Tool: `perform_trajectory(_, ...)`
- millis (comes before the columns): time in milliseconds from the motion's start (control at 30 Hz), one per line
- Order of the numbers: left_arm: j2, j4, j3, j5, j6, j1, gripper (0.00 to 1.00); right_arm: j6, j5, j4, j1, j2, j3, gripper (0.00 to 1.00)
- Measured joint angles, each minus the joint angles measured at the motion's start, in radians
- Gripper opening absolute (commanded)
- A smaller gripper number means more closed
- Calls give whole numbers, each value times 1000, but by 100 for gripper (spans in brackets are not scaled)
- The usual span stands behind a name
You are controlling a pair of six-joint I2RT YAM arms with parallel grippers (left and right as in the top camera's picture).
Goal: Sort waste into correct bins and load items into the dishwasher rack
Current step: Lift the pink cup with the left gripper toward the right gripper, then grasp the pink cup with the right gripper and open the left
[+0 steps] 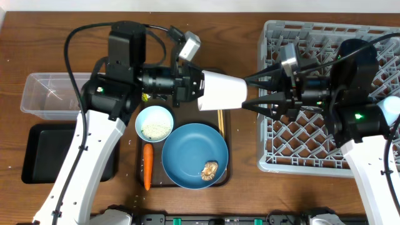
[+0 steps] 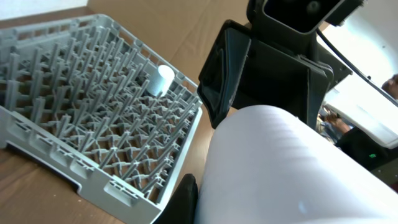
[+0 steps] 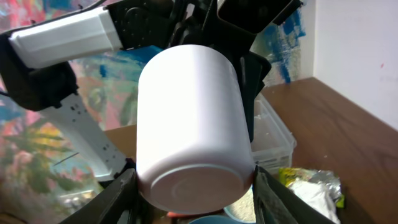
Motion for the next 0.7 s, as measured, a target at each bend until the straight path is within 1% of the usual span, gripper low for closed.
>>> perform_trajectory(133, -2, -5, 0, 8, 0, 22, 6, 3, 79, 11, 55, -2, 0, 48)
perform_trajectory(200, -3, -6, 0, 10, 0, 31, 6, 3, 116, 12, 76, -5, 0, 53)
perform_trajectory(333, -3, -6, 0, 10, 1, 35, 6, 3, 182, 26, 117, -5, 0, 56)
perform_trajectory(567, -3, 1, 0, 5, -2, 11, 6, -2, 212, 31, 143, -6, 0, 68)
perform_trajectory(633, -3, 2, 0, 4, -2, -2, 6, -4, 205, 37, 144, -6, 0, 68)
perform_trajectory(667, -3, 3, 0, 3, -5, -5, 6, -5, 204, 40, 144, -6, 0, 65)
perform_trajectory(700, -3, 3, 0, 2, -6, -5, 6, -4, 201, 43, 145, -6, 0, 58)
